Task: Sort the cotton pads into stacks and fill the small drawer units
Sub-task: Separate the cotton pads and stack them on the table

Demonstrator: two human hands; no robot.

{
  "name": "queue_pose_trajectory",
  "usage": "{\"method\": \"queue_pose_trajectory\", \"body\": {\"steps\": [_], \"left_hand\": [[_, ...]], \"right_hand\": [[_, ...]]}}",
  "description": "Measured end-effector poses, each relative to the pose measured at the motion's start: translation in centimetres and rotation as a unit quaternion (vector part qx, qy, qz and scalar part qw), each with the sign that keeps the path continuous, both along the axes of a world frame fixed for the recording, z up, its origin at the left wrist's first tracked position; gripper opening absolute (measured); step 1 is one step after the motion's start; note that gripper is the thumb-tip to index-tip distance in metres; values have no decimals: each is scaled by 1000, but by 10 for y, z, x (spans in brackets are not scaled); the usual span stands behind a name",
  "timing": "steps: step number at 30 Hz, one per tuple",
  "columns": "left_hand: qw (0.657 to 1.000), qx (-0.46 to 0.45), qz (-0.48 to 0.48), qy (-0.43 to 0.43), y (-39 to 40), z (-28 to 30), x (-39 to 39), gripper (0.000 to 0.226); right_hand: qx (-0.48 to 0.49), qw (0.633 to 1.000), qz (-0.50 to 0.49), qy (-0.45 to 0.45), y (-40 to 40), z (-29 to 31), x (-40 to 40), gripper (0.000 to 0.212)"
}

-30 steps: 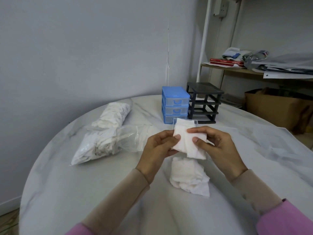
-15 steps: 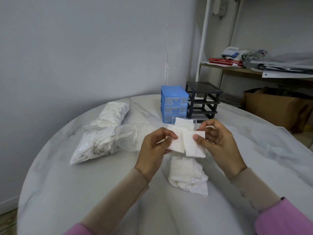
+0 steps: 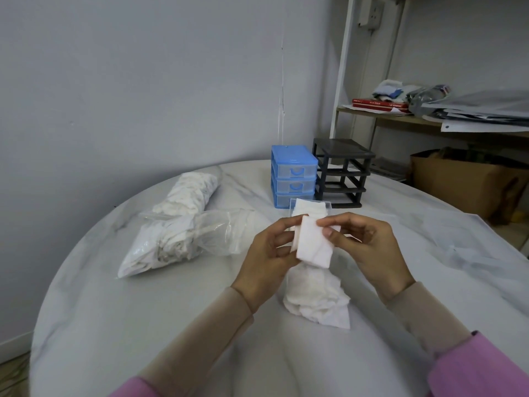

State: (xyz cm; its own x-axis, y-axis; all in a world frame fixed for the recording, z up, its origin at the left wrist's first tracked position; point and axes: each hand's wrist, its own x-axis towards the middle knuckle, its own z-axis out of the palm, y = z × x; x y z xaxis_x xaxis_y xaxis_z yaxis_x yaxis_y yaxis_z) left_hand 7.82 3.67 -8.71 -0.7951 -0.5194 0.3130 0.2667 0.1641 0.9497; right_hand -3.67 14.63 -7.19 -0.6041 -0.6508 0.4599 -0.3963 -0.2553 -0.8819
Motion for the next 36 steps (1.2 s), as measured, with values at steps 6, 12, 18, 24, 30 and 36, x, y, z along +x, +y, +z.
{"method": "queue_pose_trajectory", "body": {"steps": [6,12,18,24,30,36], "left_hand": [[1000,5,-17,3,2,1,0,50],[999,23,-23,-4,2,2,1,55],[995,95,-30,-20,2,4,2,43],[996,88,-4,-9,5,5,2,28],[996,63,50,39,-2,6,5,23],[994,-18,102,43,-6,8,7,34]], "right_hand": [[18,999,-18,25,0,-1,-1,26],[32,998,-21,48,0,-3,-2,28],[35,994,-32,102,1,-4,-1,29],[40,989,-31,136,-1,-6,1,28],[56,988,-38,136,0,-4,1,28],[223,959,16,173,4,-1,1,12]]}}
